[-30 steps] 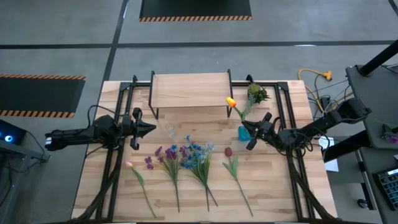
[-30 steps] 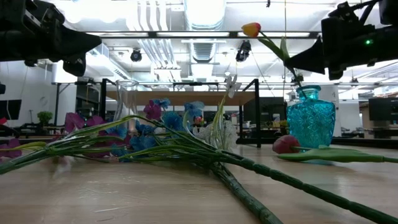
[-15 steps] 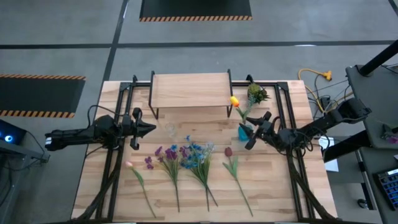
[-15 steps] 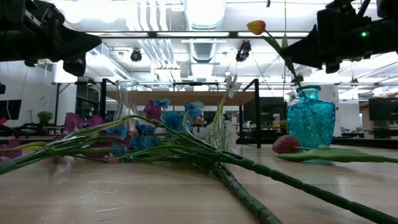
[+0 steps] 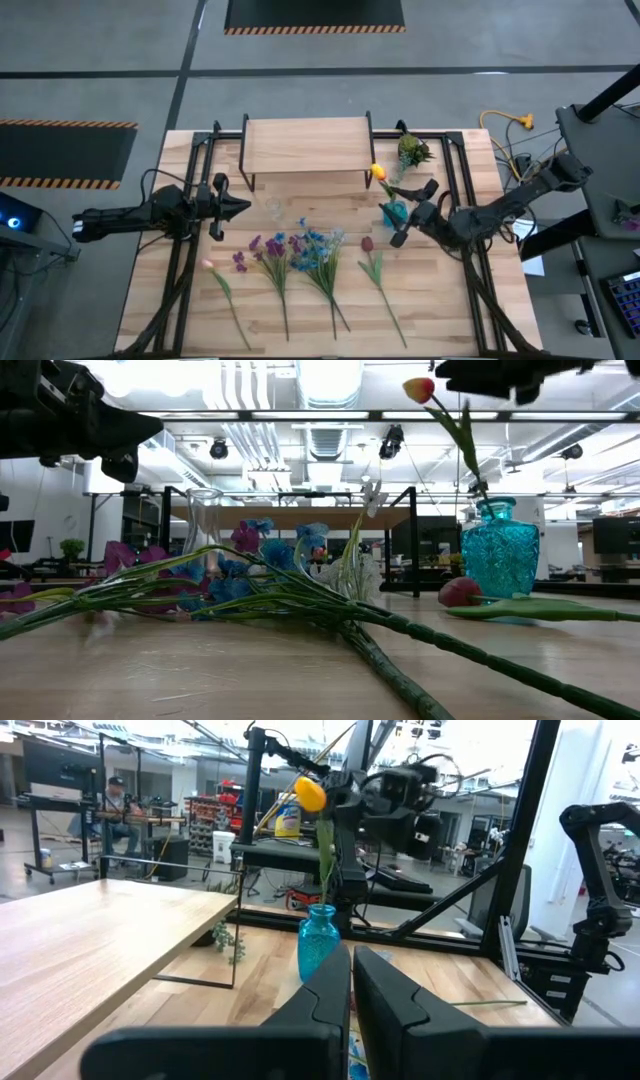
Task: Pick and place flowers into a vace then onto a shelf
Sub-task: Put the dark red tulip into the blue transparent vase
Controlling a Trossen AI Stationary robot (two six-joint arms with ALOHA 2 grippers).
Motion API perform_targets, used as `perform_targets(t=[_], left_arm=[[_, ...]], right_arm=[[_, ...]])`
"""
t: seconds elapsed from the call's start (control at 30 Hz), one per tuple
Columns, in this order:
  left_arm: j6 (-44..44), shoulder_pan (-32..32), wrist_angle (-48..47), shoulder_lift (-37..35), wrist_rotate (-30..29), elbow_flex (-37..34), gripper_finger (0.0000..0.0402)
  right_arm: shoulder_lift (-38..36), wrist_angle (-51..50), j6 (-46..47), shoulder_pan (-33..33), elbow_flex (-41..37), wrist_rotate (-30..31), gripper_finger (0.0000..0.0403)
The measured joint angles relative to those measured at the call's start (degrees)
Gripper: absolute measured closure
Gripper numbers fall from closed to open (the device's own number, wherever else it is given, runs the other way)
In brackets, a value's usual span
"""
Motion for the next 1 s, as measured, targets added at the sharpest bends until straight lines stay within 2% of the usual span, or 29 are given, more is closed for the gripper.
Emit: perform_targets(t=[0.1, 0.23, 0.33, 0.57, 0.83, 1.0], left_arm=[[0.0, 0.0, 0.0, 0.0, 0.0, 0.0, 0.0402], [0.0, 0.0, 0.0, 0.0, 0.0, 0.0, 0.0402], [0.0, 0.0, 0.0, 0.0, 0.0, 0.0, 0.0402], [0.0, 0.0, 0.0, 0.0, 0.0, 0.0, 0.0402], [0.0, 0.0, 0.0, 0.0, 0.0, 0.0, 0.0402], [0.0, 0.0, 0.0, 0.0, 0.0, 0.0, 0.0402]], right_arm=[[0.0, -15.5, 7.2, 2.2, 6.1, 6.2, 0.0174], [0.0, -37.0, 22.6, 4.8, 14.0, 6.8, 0.0177], [0.3, -46.8, 33.4, 7.0, 18.2, 6.4, 0.0177], [2.7, -49.4, 39.4, 12.4, 21.8, 5.6, 0.0177], [9.2, -50.3, 50.7, 13.5, 24.9, -4.3, 0.0177], [14.6, -58.5, 62.1, 13.4, 28.9, -7.9, 0.0177]])
